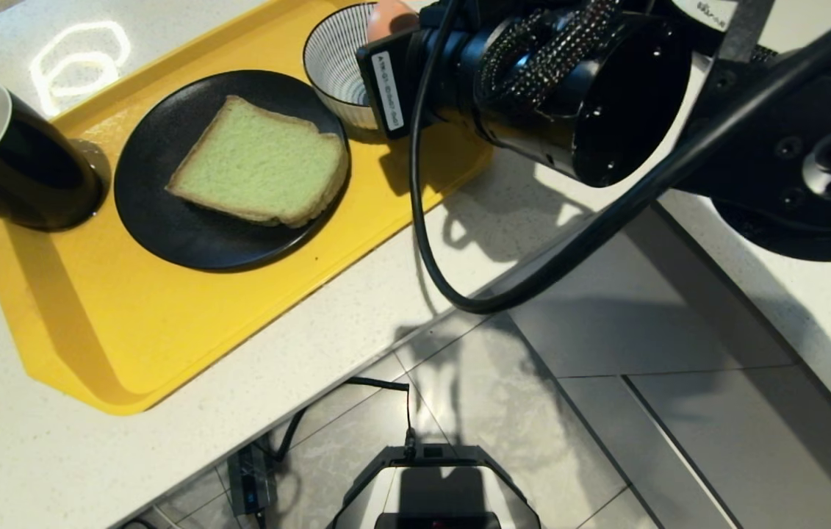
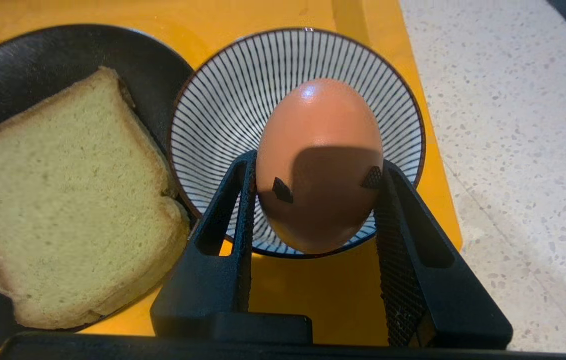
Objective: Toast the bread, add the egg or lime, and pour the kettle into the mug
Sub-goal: Put the egg in the bowl
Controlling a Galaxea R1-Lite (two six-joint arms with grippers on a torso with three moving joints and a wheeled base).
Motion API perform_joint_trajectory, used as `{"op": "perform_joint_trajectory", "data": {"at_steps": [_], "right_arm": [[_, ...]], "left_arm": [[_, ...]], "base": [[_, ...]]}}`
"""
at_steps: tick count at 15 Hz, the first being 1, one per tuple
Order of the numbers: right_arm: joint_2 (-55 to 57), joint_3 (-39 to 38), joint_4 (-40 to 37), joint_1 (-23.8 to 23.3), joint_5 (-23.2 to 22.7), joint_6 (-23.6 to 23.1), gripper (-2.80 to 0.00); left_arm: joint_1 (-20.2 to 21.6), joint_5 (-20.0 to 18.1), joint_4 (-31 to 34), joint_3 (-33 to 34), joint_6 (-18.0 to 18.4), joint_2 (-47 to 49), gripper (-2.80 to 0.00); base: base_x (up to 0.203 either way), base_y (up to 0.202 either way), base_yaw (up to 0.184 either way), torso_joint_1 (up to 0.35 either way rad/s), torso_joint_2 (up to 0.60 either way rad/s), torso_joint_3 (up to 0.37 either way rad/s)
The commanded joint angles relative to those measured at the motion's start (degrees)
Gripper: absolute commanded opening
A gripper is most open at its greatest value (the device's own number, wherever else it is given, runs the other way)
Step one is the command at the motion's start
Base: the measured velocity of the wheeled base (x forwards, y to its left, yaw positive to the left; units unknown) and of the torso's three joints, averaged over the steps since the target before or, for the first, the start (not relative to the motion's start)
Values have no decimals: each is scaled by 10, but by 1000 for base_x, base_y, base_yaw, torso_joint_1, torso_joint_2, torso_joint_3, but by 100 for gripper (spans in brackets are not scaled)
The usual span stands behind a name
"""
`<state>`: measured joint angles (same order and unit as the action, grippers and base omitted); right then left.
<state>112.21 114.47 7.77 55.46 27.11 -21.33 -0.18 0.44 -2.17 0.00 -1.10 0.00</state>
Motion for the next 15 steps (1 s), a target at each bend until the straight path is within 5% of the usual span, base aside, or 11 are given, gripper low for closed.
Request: {"op": "perform_joint_trajectory", "data": {"at_steps": [1,15], "right_arm": [[-8,0,0,3,1,-1,-280],[20,0,29,3,1,-1,-280]], "left_arm": [[0,-1,0,8,0,0,-280],[0,0,0,8,0,0,-280]], "base": [[0,0,0,0,0,0],[0,0,0,0,0,0]]}}
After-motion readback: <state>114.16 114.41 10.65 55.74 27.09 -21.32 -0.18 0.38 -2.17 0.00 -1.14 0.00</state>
